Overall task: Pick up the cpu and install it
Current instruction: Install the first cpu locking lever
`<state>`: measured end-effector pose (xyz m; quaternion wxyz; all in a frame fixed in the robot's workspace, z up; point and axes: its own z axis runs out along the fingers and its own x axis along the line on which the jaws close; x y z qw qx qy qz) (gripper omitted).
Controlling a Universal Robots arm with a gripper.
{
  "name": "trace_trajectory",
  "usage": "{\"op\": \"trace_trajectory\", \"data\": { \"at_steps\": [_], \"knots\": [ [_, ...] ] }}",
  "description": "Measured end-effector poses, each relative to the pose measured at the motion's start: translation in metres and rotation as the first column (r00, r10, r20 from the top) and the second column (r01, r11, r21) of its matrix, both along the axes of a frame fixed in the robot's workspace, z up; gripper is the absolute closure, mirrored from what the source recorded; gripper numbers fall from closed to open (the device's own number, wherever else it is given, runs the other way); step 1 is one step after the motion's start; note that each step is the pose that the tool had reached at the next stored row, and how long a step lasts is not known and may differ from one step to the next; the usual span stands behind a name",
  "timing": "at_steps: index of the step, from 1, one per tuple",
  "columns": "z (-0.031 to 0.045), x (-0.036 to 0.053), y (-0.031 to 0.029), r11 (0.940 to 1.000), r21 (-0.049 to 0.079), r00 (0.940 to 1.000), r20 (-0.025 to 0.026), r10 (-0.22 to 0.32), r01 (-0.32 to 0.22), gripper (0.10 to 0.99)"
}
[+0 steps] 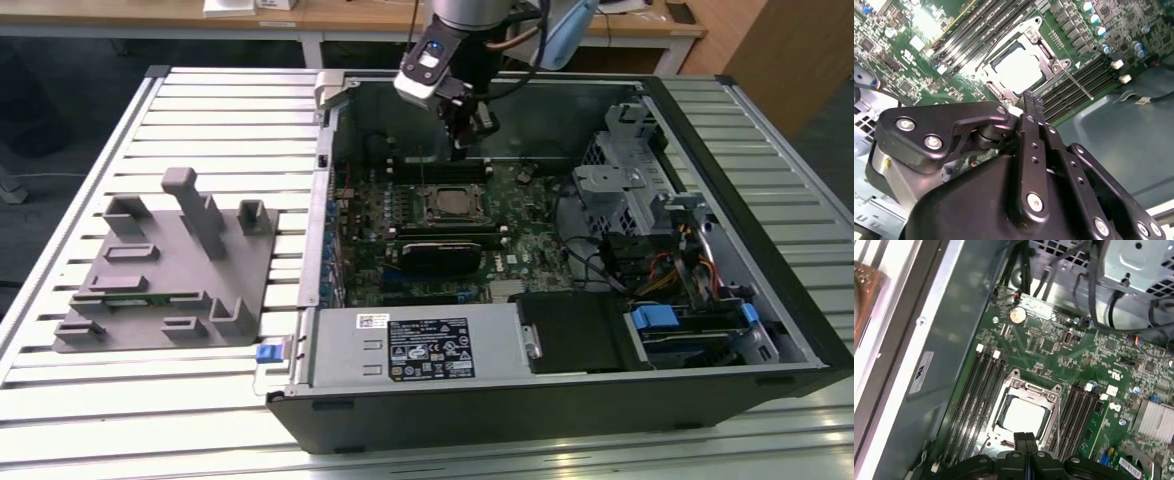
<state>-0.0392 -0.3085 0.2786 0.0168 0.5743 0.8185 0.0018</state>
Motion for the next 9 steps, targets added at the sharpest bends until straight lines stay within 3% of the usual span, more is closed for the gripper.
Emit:
{"op": "trace_trajectory", "data": {
  "at_steps": [5, 9],
  "knots": [
    [-0.0001, -0.0007, 0.0000, 0.9976, 0.000, 0.9976, -0.0001, 0.070, -0.070, 0.965],
    [-0.0003, -0.0008, 0.0000, 0.9900, 0.000, 0.9900, -0.0001, 0.141, -0.141, 0.965]
  ]
}}
